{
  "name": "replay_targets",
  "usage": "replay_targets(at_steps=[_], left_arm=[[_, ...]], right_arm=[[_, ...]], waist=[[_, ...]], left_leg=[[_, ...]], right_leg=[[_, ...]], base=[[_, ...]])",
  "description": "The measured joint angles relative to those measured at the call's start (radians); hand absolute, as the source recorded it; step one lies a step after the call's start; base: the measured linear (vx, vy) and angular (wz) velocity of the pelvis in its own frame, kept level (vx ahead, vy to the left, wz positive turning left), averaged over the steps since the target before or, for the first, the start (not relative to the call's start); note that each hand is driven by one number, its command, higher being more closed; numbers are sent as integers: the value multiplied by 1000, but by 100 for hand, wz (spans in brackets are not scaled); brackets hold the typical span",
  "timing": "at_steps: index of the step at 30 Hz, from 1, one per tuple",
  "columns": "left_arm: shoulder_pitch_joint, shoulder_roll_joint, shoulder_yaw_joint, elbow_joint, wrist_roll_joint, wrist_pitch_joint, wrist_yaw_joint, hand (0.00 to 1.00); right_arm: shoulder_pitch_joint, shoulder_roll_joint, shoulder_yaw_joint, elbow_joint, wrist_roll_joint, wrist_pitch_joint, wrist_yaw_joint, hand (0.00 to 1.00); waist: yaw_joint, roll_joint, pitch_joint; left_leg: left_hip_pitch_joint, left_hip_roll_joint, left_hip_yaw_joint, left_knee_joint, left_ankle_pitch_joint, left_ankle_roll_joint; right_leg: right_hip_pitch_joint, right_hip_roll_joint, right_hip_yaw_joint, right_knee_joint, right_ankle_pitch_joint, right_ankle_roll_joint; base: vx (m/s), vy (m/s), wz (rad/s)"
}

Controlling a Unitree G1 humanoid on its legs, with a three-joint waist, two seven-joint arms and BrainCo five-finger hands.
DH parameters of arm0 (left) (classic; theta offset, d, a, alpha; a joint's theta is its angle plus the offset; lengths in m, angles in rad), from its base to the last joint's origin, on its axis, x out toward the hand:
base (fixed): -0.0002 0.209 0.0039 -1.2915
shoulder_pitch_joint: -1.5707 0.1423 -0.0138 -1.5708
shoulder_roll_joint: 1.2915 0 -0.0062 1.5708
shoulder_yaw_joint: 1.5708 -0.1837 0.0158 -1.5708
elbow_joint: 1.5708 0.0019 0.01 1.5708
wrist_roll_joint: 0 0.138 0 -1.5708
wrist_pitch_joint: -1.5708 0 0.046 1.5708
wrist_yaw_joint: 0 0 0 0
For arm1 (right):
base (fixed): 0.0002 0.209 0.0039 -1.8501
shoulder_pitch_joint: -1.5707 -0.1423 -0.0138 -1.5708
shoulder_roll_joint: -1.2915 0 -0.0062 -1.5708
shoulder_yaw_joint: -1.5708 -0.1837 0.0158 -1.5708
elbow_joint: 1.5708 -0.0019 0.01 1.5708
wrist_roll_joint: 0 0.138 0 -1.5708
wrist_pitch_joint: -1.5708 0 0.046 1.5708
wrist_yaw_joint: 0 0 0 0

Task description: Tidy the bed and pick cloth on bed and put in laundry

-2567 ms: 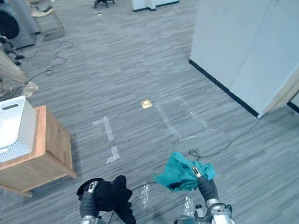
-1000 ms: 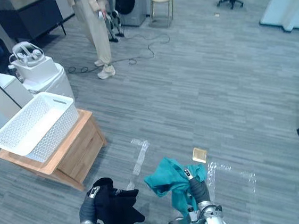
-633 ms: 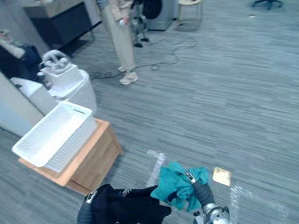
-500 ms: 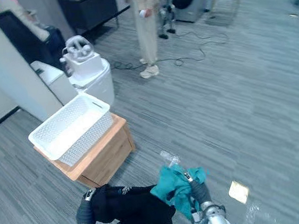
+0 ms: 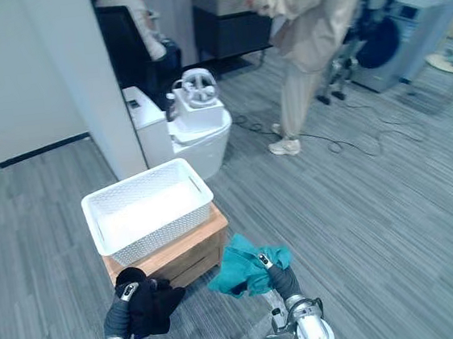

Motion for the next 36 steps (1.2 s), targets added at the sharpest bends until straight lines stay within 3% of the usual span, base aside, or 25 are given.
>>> replay_targets(at_steps=[1,3,5,9,11,13,14,15,17,18,19,20,21,25,28,30,31,32,33,34,35,36], left_arm=[[3,8,0,2,1,0,-1,100],[1,-21,-10,22,19,5,-7,100],[15,-34,-8,18,22,5,-8,100],[24,-43,-7,-8,21,6,-6,100],[50,-54,-12,-73,18,12,-5,100],[77,-73,-41,-141,16,20,-4,100],[87,-76,-46,-157,15,25,-7,100],[87,-77,-52,-159,15,33,-11,100],[75,-76,-86,-158,15,51,-35,100],[74,-77,-90,-155,15,54,-47,100],[77,-79,-94,-151,15,59,-52,100],[83,-82,-104,-148,14,59,-53,100],[82,-71,-108,-135,7,60,-52,100],[49,-11,-129,-71,-4,60,-67,100],[34,-5,-140,-59,-2,65,-66,100],[25,0,-162,-61,-1,74,-67,100],[21,5,-169,-63,0,81,-69,100],[19,7,-168,-66,0,86,-67,100],[16,17,-165,-66,0,92,-55,100],[8,23,-166,-65,-1,94,-42,100],[0,35,-168,-65,-2,96,-39,100],[-10,51,-167,-66,-2,97,-39,100]], right_arm=[[4,1,3,-4,3,0,2,100],[-6,-13,1,-9,7,1,-1,100],[-33,-22,14,-11,26,1,-4,100],[-36,-18,71,-89,34,8,-33,100],[-22,-9,99,-149,34,37,-39,100],[16,-21,106,-233,33,68,-42,100],[23,-19,111,-244,33,84,-44,100],[29,-15,109,-246,33,90,-48,100],[26,-22,77,-233,35,104,-54,100],[18,-22,63,-216,36,107,-57,100],[-1,-24,39,-180,38,112,-62,100],[-7,-34,19,-155,42,114,-65,100],[-11,-28,9,-128,42,122,-67,100],[-12,-1,7,-82,41,125,-72,100],[-8,12,8,-79,40,125,-86,100],[-2,9,10,-82,30,125,-95,100],[-3,8,10,-87,21,125,-101,100],[-6,9,10,-88,15,124,-109,100],[-6,11,28,-96,-3,124,-117,100],[-5,8,43,-117,-9,124,-120,100],[-5,7,63,-150,-13,121,-125,100],[-11,9,84,-205,-18,112,-129,100]], waist=[[-1,-15,3],[9,30,2],[10,58,5],[26,32,16],[28,17,20],[32,48,29],[35,29,23],[42,34,11],[54,37,-8],[55,33,-9],[52,28,-19],[53,49,-29],[54,23,-34],[48,-18,-56],[18,-14,-56],[6,-4,-48],[-1,-8,-43],[-4,-10,-30],[-11,-17,-34],[-6,-18,-35],[-6,-22,-36],[-8,-48,-30]], left_leg=[[5,-2,-50,3,-19,-31],[6,39,-69,-1,-21,-59],[36,73,-70,-37,-2,-86],[21,89,-68,75,1,-91],[-71,103,-41,320,2,-90],[-192,188,35,607,67,-74],[-213,223,88,681,106,-73],[-221,240,121,703,104,-67],[-234,235,213,605,-24,-56],[-238,208,234,529,-50,-61],[-234,141,259,322,-20,-72],[-212,103,277,140,87,-33],[-185,67,287,101,116,-24],[-109,-23,257,-86,171,-4],[-84,-29,230,-126,179,-8],[-65,-15,210,-131,171,-16],[-42,1,199,-142,170,-15],[-23,10,198,-144,165,-11],[-17,28,193,-140,158,-21],[-18,39,195,-136,154,-29],[-25,50,195,-126,150,-39],[-42,42,189,-85,128,-58]], right_leg=[[25,-1,53,-75,155,25],[40,33,3,-42,120,-3],[27,47,-43,54,51,-43],[82,44,-84,91,-44,-56],[142,40,-112,60,-61,-68],[227,57,-159,21,-73,-80],[262,54,-173,-4,-75,-87],[277,51,-184,-16,-77,-91],[289,26,-195,-28,-88,-92],[283,5,-199,-23,-86,-81],[270,-30,-209,-5,-83,-51],[269,-35,-203,0,-94,-27],[274,-61,-190,-2,-100,-18],[303,-98,-141,-50,-90,-19],[299,-98,-149,17,-87,-14],[232,-94,-157,194,-79,0],[168,-103,-151,348,-67,24],[128,-103,-130,438,-65,-7],[114,-88,-115,430,-141,-19],[104,-66,-98,381,-177,-18],[102,-41,-71,269,-176,-17],[119,-37,-46,90,-70,-29]], base=[[313,-355,103],[277,-293,76],[264,-241,53],[154,-151,47],[102,-123,51],[167,-63,51],[229,-30,41],[191,-7,38],[200,52,29],[257,149,19],[187,157,20],[183,155,25],[211,137,39],[207,117,36],[141,14,27],[106,1,28],[100,-39,15],[112,-82,15],[87,-95,4],[59,-73,-2],[79,-115,0],[83,-132,10]])
